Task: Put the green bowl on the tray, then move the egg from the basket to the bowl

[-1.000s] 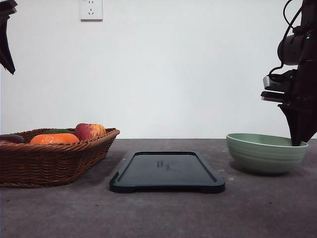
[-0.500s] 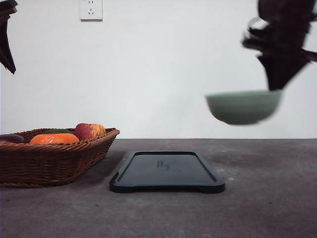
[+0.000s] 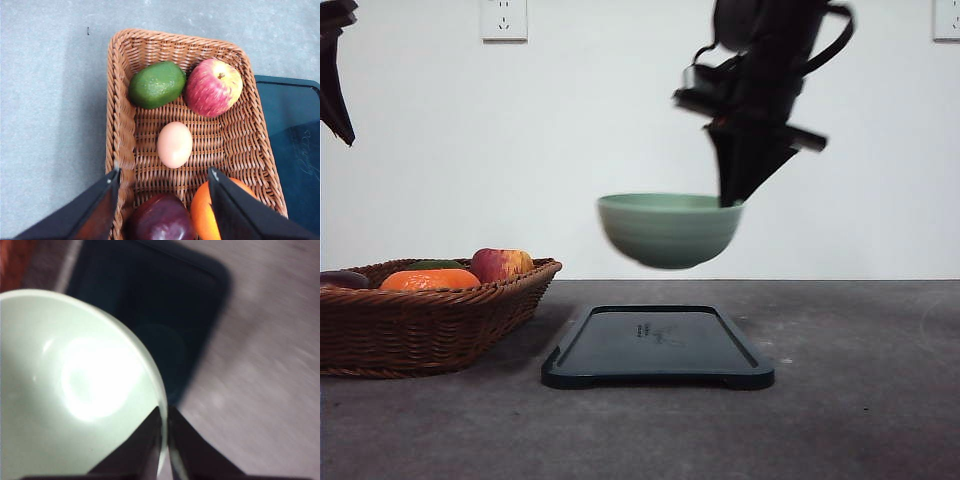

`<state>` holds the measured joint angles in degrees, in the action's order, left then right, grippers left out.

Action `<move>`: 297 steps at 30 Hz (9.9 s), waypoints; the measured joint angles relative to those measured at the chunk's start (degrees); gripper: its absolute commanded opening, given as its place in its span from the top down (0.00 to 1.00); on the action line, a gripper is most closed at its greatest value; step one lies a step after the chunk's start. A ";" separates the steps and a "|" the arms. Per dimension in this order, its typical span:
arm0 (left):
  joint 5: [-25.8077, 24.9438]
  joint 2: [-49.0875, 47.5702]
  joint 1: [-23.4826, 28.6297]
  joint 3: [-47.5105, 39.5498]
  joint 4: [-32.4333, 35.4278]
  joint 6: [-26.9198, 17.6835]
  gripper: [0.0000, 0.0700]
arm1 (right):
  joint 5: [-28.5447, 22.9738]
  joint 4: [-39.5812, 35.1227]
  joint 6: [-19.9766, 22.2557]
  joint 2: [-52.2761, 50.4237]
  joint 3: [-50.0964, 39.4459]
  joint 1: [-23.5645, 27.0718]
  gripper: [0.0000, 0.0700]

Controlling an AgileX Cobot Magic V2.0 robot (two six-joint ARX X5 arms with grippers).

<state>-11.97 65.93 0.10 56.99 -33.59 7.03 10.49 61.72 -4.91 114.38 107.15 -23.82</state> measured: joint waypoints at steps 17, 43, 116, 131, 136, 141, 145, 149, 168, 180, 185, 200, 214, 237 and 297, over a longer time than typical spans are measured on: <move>0.00 0.00 0.00 0.00 -0.15 0.04 0.50 | -0.29 -2.29 -1.37 9.43 0.00 -1.56 0.71; 0.00 0.00 0.00 0.00 -5.77 0.04 0.50 | -4.14 -21.86 0.02 -14.70 -20.76 -4.58 0.65; 14.70 36.32 -14.79 19.20 -5.35 -7.48 0.42 | -5.97 -36.20 5.58 -66.89 -72.72 0.64 0.65; 14.86 39.87 -13.46 19.23 -4.87 -7.47 0.43 | -5.99 -36.19 6.21 -66.89 -72.72 0.64 0.65; 14.86 39.87 -13.60 19.23 -4.77 -7.48 0.48 | -6.01 -36.19 6.25 -66.89 -72.72 0.64 0.65; 14.86 39.87 -13.88 19.23 -4.85 -7.46 0.69 | -6.10 -36.20 6.39 -66.89 -72.72 0.64 0.65; 14.86 39.87 -13.88 19.26 -5.09 -7.46 0.69 | -6.10 -36.18 6.43 -66.89 -72.72 0.64 0.65; 14.86 39.87 -13.88 19.37 -5.48 -7.46 0.69 | -6.10 -36.18 6.44 -66.89 -72.72 0.64 0.65; 12.08 28.46 -14.05 20.65 -10.31 -7.30 0.69 | -6.13 -36.18 6.45 -66.89 -72.72 0.64 0.65; -1.70 24.44 -21.31 20.65 -1.53 -2.30 0.68 | -6.10 -36.20 6.45 -66.89 -72.72 0.64 0.65; 1.03 24.92 -26.85 20.68 5.26 -1.78 0.68 | -6.10 -36.24 6.45 -66.89 -72.72 0.64 0.65; 8.95 37.78 -36.97 20.74 17.06 -1.64 0.68 | -6.06 -36.24 6.47 -66.89 -72.72 0.64 0.65; 10.57 45.30 -37.77 20.74 17.69 -1.64 0.68 | -6.04 -36.21 6.48 -66.89 -72.72 0.64 0.65; 10.56 47.36 -37.79 25.85 9.86 -1.64 0.43 | -6.04 -36.20 6.50 -66.87 -72.72 0.64 0.65; 7.63 -24.00 -17.09 -21.77 3.82 -5.22 0.84 | -6.00 -35.35 6.61 -66.89 -72.72 0.64 0.83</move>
<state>-4.34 41.93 -16.99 35.22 -29.77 1.81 4.48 26.36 1.69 47.48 34.44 -23.18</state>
